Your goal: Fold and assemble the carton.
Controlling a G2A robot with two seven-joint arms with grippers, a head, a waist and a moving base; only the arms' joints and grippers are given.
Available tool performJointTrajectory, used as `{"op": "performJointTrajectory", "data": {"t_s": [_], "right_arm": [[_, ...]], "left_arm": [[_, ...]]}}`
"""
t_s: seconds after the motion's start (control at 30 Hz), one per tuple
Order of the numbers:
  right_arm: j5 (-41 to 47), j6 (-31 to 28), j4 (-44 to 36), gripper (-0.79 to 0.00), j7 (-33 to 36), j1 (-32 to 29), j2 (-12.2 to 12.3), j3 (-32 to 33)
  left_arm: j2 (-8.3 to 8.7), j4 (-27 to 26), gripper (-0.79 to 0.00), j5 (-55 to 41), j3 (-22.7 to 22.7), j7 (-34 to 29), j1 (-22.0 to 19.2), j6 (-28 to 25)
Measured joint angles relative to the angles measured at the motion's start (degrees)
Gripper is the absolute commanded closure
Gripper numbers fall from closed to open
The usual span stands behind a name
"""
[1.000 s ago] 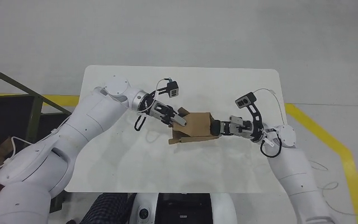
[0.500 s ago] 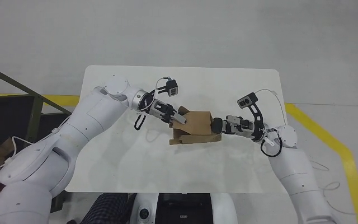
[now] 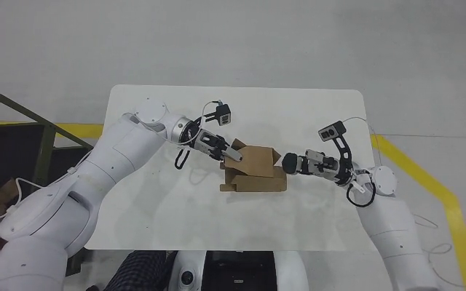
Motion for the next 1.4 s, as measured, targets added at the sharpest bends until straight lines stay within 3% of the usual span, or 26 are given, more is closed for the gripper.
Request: {"op": "performJointTrajectory", "data": {"t_s": [0.33, 0.9, 1.4], "right_arm": [[-1.2, -0.2, -4.7, -0.763, -0.2, -0.7, 0.2, -1.4], [-1.9, 0.2, 0.2, -0.782, 0.2, 3.9, 0.1, -4.8], [3.4, 2.0, 3.3, -0.554, 2.0, 4.6, -0.8, -9.1]], "left_arm": [[-0.17, 0.0, 0.000, 0.3, 0.1, 0.0, 0.3, 0.0], [0.07, -1.1, 0.000, 0.3, 0.4, 0.0, 0.5, 0.0], [0.17, -1.2, 0.000, 0.5, 0.0, 0.0, 0.7, 0.0]]}}
